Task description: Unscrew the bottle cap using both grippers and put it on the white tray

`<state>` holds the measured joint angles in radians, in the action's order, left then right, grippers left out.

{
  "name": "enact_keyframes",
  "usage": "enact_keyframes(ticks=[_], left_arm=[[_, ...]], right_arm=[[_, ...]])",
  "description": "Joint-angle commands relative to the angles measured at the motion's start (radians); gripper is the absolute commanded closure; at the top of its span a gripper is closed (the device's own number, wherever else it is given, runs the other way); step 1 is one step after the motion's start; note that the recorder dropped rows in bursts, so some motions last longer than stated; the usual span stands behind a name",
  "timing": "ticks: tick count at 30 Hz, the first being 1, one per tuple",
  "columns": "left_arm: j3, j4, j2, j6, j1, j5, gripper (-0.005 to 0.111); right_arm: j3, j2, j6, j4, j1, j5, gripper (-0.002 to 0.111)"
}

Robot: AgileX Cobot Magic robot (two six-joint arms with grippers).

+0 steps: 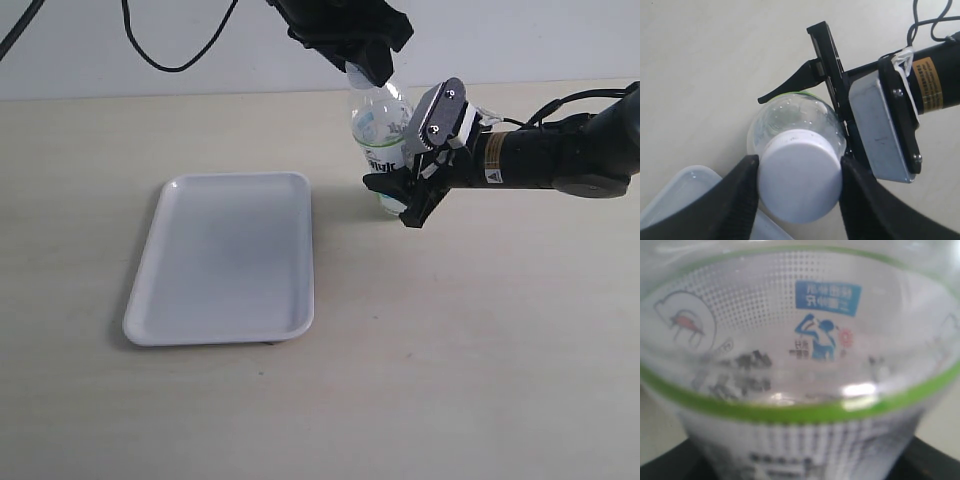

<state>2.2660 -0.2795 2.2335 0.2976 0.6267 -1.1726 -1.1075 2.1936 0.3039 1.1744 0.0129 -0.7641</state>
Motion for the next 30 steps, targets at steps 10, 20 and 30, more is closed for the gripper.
enact_keyframes(ticks=[10, 20, 30], left_arm=[[0.005, 0.007, -0.007, -0.072, 0.001, 0.008, 0.107], [0.005, 0.007, -0.007, -0.324, 0.001, -0.002, 0.107], [0.005, -0.021, -0.007, -0.496, 0.001, -0.018, 0.107]], right_arm=[[0.004, 0.002, -0.023, 0.032, -0.002, 0.052, 0.108], [0.004, 0.002, -0.032, 0.036, -0.002, 0.051, 0.108], [0.004, 0.002, -0.049, 0.036, -0.002, 0.025, 0.108]])
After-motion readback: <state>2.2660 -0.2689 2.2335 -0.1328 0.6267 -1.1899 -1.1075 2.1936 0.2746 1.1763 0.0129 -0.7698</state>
